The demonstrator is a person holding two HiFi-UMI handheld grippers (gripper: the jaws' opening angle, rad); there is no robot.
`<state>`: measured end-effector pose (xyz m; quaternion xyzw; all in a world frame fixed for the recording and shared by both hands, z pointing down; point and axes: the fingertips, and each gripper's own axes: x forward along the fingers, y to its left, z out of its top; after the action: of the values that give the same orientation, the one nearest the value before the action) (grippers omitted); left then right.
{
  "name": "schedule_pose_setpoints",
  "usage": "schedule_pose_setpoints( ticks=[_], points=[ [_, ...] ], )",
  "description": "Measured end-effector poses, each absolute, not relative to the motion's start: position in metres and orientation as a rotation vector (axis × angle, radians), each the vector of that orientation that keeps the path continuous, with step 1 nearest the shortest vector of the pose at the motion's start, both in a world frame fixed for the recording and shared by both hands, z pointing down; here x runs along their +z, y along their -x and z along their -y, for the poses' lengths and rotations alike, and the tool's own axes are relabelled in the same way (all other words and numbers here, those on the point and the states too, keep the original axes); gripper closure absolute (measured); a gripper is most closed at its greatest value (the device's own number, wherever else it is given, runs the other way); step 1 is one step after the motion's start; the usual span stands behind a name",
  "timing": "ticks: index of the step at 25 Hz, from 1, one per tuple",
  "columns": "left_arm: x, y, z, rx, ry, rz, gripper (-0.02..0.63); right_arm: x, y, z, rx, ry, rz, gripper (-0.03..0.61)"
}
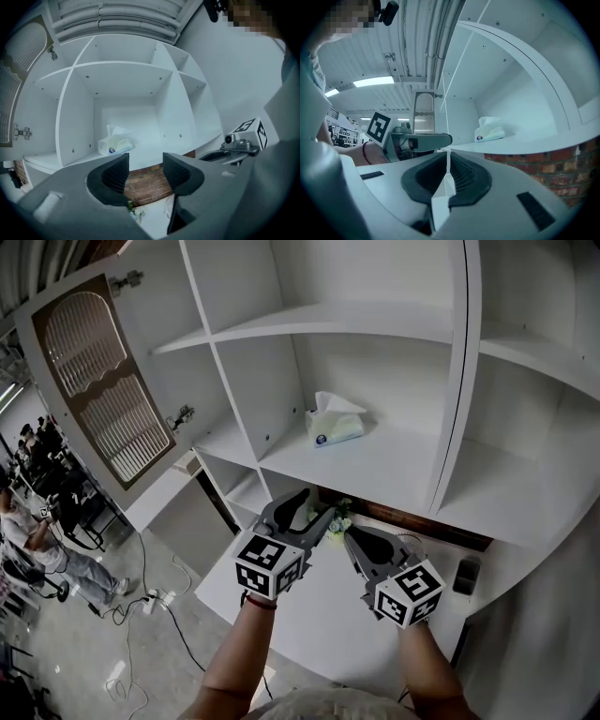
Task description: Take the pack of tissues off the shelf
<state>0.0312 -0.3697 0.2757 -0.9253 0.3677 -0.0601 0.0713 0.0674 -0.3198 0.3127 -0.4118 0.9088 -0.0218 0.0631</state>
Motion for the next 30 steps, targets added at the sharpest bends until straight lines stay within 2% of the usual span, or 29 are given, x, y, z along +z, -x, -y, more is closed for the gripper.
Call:
schedule_pose_setpoints(
  ticks=[14,30],
  points=[
    [0.264,-0.030,0.421,-0.316,2.702,-1.179,0.403,0.293,-0.066,0.361,-0.079,1.286,-2.719,0.560],
    [0.243,-0.035,0.497,-0.604,2.523,-1.274,0.403,0.289,-0.071,0.372,-0.082,1.268,-2.726,0.560]
  ],
)
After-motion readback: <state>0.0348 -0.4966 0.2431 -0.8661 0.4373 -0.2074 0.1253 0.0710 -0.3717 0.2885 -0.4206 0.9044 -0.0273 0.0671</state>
